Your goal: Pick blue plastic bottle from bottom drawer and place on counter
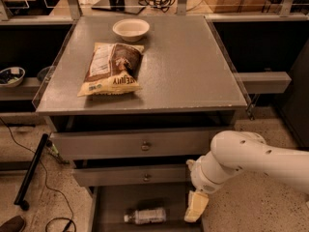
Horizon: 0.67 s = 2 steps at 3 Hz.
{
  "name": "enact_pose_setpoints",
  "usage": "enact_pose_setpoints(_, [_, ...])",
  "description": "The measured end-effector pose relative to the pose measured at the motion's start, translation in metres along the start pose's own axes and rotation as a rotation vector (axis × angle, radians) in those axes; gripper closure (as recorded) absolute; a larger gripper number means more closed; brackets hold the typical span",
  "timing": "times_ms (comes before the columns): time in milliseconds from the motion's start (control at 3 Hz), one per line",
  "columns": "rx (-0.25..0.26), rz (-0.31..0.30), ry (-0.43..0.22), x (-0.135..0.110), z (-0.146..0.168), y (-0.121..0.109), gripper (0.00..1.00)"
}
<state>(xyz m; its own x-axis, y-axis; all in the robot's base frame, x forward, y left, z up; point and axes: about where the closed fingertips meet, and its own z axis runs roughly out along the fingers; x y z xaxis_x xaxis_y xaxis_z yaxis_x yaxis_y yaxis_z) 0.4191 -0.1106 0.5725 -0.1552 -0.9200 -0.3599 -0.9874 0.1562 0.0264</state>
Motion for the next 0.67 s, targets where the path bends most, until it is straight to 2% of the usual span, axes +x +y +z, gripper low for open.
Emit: enact_pose_setpoints(667, [-0.009,-0.019,-0.037,-0.0063,0.0107,-0.0030,0.00])
